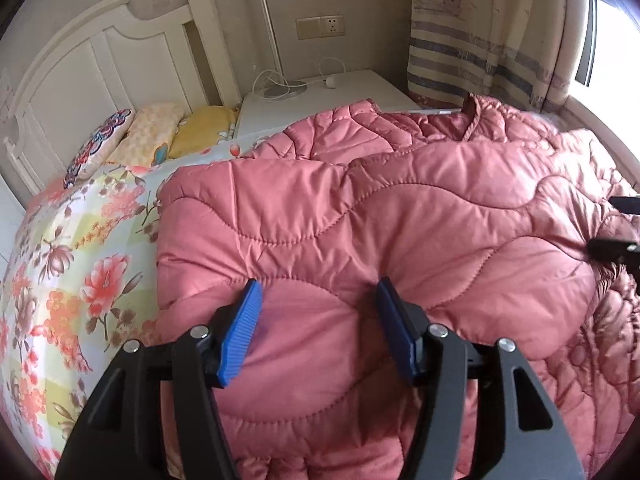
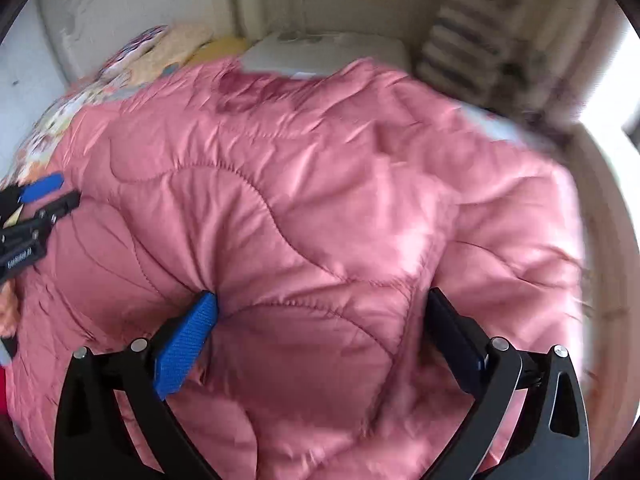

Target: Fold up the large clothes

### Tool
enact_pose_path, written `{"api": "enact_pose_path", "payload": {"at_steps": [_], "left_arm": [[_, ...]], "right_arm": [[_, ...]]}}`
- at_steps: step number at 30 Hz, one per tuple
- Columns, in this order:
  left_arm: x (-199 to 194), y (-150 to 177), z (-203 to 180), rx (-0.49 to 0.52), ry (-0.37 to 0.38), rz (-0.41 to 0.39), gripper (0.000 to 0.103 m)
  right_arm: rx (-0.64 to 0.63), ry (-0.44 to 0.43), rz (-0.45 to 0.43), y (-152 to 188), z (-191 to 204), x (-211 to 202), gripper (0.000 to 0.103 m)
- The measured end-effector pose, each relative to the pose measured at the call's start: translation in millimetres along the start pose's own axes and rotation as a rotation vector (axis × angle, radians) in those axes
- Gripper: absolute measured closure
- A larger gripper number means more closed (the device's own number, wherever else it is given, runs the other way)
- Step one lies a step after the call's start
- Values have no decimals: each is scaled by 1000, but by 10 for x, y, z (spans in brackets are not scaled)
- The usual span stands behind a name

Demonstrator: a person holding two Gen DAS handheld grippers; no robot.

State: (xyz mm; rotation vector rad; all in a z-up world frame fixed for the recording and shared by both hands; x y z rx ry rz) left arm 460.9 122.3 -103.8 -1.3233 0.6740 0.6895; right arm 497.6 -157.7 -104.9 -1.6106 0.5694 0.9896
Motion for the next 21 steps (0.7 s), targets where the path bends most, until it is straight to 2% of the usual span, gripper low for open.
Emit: {"api": "enact_pose_path", "payload": {"at_steps": [1, 2, 3, 4, 6, 9, 11, 15, 18, 20, 21], "left_arm": [[-13, 7, 9, -3, 2, 0, 39], [-13, 17, 10, -2, -5, 1, 35], [7, 22, -5, 6, -14, 5, 33], [17, 22, -20, 9, -24, 9, 32], [0, 31, -33, 14, -41, 7, 32], [-96, 81, 3, -10, -11, 11, 32], [-185, 125, 28, -14, -13, 15, 32], [-774, 458, 143, -18, 18, -56, 30], [-1159, 848, 265, -7, 37, -106, 25], [-1406, 1199, 325, 15, 36, -126, 12], [-1523, 1409, 375, 9, 34, -123, 11]], "right_arm": [[-21, -4, -37, 34, 10, -38, 5], [-44, 25, 15, 76, 21, 114, 5], [-47, 5, 70, 109, 28, 259, 4], [-14, -27, 55, 104, -6, 287, 4], [-3, -20, 66, 85, -27, 213, 5], [-44, 28, -6, 123, 7, -53, 5], [-44, 73, -21, 197, 21, -198, 5], [-51, 60, -66, 705, -92, -763, 5], [-3, -17, -91, 1288, -254, -1211, 5], [38, -49, -89, 1679, -368, -1425, 5], [56, -59, -81, 1857, -405, -1494, 5]]}}
Point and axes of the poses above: each gripper's, at about its wrist camera, not at the fingertips, and x roughly the way its jaws point, z to its left, y to its underside, the point moved 2 cm from there along x, roughly the way its jaws point
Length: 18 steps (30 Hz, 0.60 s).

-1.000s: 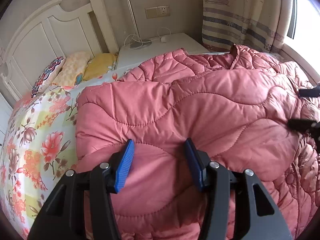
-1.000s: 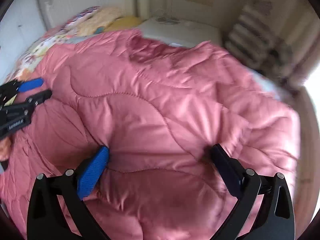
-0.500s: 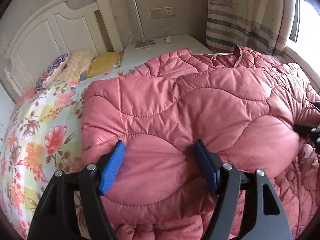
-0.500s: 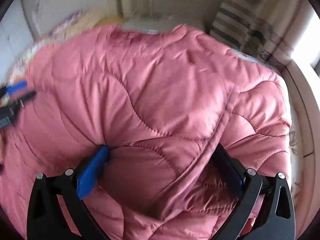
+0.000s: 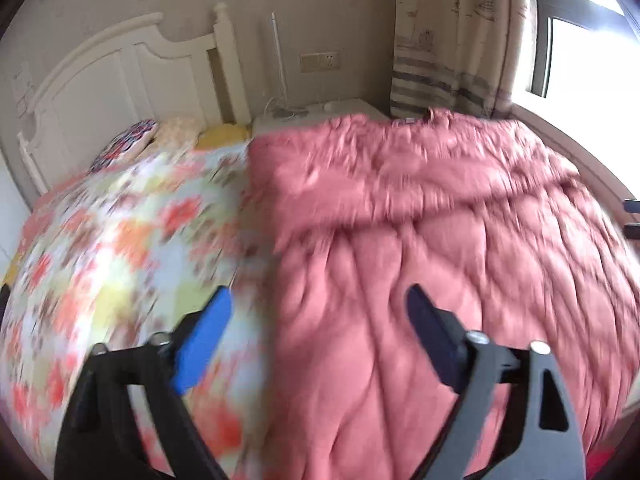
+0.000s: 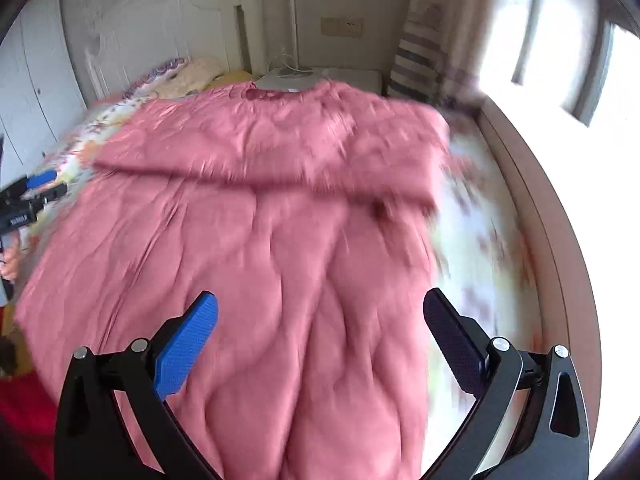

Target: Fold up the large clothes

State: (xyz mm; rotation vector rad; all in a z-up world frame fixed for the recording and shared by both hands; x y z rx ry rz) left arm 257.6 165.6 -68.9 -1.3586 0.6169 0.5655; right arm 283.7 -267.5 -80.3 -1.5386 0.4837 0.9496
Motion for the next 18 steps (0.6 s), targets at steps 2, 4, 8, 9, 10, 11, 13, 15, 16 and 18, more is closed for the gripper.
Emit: {"api": "enact_pose_path", "payload": {"at_steps": [2, 4, 8, 9, 10, 11, 13, 15, 16, 18], "left_arm": [[-192, 277, 48, -16, -1, -6, 11], [-386, 596, 94, -45, -21, 6, 11], [-647, 988, 111, -96, -59, 23, 11], [-719, 1079, 108, -122, -49, 22, 11], [-739, 1130, 114, -140, -45, 27, 11], [-761, 1178, 114, -154, -38, 34, 11], [-774, 1222, 106, -145, -51, 36, 11], [-780, 1221, 101, -135, -68, 34, 11], [-789, 1221, 102, -135, -67, 33, 11], [-798, 1204, 117, -145, -67, 28, 11]], "right_arm": [[24, 16, 11, 336, -70, -148, 5], [57, 24, 38, 661, -105, -239, 5], [171, 21, 47, 1151, -183, -395, 5], [175, 16, 46, 1213, -204, -412, 5], [180, 19, 47, 1259, -237, -419, 5], [191, 22, 53, 1297, -276, -405, 5], [249, -54, 66, 1316, -373, -341, 5], [287, -112, 61, 1318, -438, -304, 4], [287, -123, 59, 1315, -446, -298, 4], [290, -143, 49, 1289, -431, -303, 8]]}}
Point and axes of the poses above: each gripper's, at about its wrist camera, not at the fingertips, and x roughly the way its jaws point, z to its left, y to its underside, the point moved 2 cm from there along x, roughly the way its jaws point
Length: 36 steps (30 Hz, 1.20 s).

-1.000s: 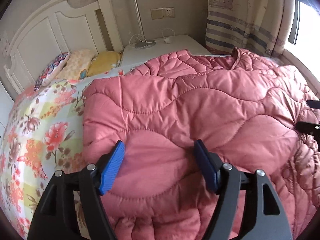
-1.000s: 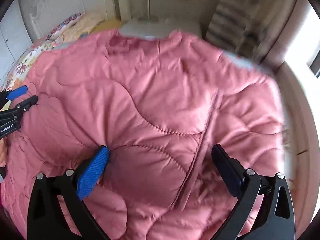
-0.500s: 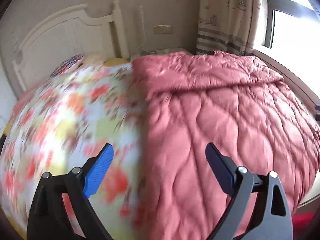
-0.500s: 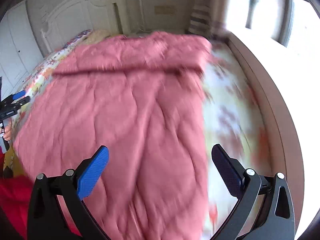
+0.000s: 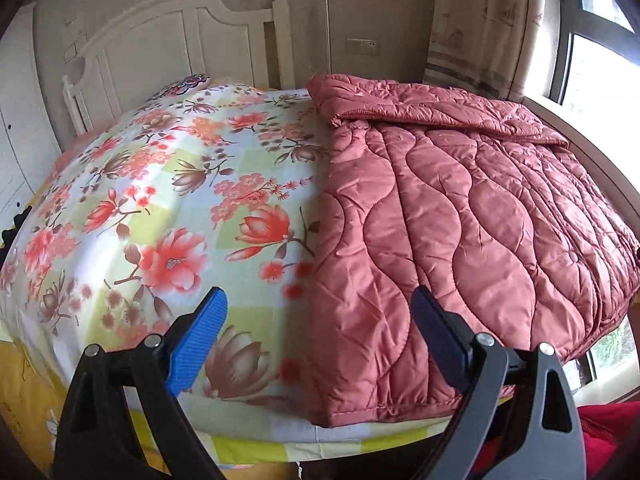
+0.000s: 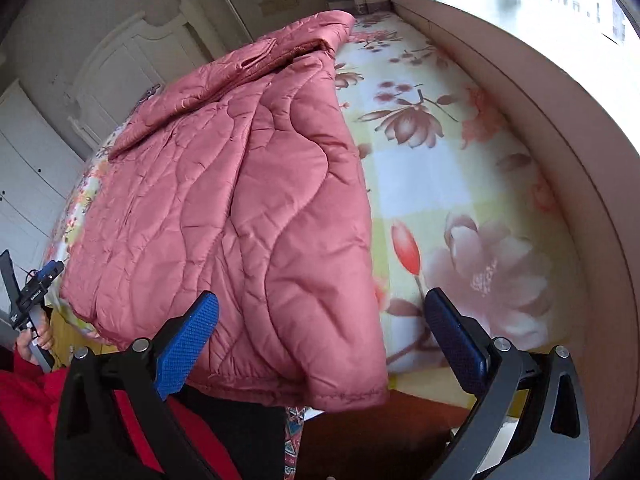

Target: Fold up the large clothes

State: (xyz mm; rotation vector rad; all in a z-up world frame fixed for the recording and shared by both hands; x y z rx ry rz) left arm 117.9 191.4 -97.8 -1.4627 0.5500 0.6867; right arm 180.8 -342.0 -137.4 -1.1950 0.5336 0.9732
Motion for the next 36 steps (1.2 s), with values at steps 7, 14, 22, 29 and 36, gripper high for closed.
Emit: {"api": "enact_pose_path", "payload": {"at_steps": [7, 14, 22, 29, 36], "left_arm": [[-34, 10, 71, -10, -3, -1, 11], [-103, 167, 217, -37, 1, 15, 11], [-101, 266, 235, -30, 5, 73, 11], [73, 257, 256, -92, 100, 128, 11], [351, 205, 55, -64, 132, 186, 11]], "right_arm": [[-118, 5, 9, 26, 358, 106, 32], [-39, -78, -9, 16, 201, 91, 72], [-81, 2, 8, 23, 304, 105, 81], [-110, 22, 9, 32, 324, 109, 81], [-109, 20, 5, 40, 331, 106, 81]]}}
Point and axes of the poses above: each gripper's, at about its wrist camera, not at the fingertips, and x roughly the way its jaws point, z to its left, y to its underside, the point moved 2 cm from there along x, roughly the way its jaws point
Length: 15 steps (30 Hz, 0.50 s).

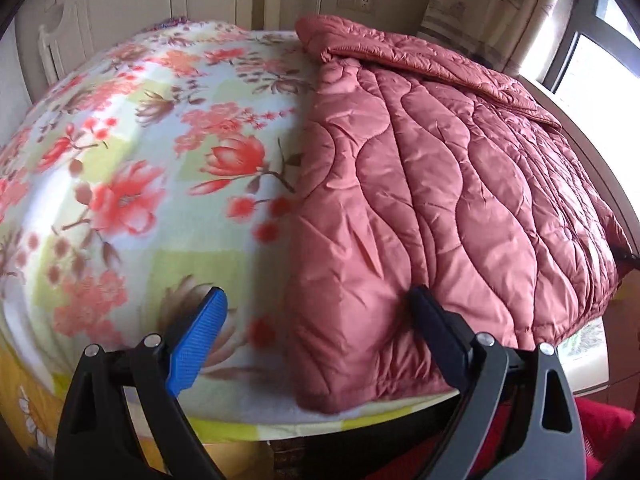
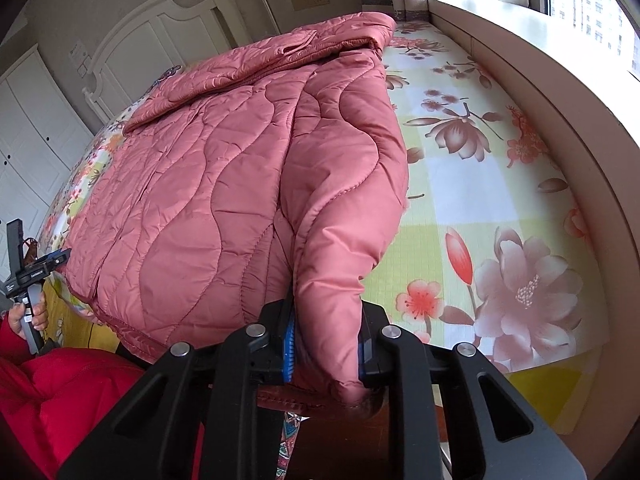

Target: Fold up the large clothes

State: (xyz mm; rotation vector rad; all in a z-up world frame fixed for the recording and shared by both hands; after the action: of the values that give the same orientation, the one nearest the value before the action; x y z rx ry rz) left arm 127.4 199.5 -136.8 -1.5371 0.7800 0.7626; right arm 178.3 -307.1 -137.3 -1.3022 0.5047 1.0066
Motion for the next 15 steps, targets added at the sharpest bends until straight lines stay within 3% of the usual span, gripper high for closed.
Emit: {"api": "enact_pose_path", "payload": {"at_steps": [3, 4, 6, 7, 8, 9, 15], "left_arm": [[11, -33, -5, -14, 21, -4, 12], [3, -34, -2, -20, 26, -10, 18], [-27, -29, -45, -1, 24, -23, 46], [-29, -33, -65, 8, 20, -20, 66], [-29, -33, -88, 9, 23, -13, 78], [-27, -34, -99, 6, 34, -8, 84], [-42, 5, -138, -16, 58, 10, 94]], "right_arm": [[-1, 2, 0, -3, -1, 1, 81], [-1, 4, 0, -3, -1, 1, 81], [-3, 8, -3, 0, -1, -3, 81], [-1, 8, -5, 2, 0, -7, 81], [0, 8, -7, 4, 0, -7, 81], [1, 8, -10, 6, -4, -9, 81], [15, 12, -34, 45, -6, -28, 81]]}}
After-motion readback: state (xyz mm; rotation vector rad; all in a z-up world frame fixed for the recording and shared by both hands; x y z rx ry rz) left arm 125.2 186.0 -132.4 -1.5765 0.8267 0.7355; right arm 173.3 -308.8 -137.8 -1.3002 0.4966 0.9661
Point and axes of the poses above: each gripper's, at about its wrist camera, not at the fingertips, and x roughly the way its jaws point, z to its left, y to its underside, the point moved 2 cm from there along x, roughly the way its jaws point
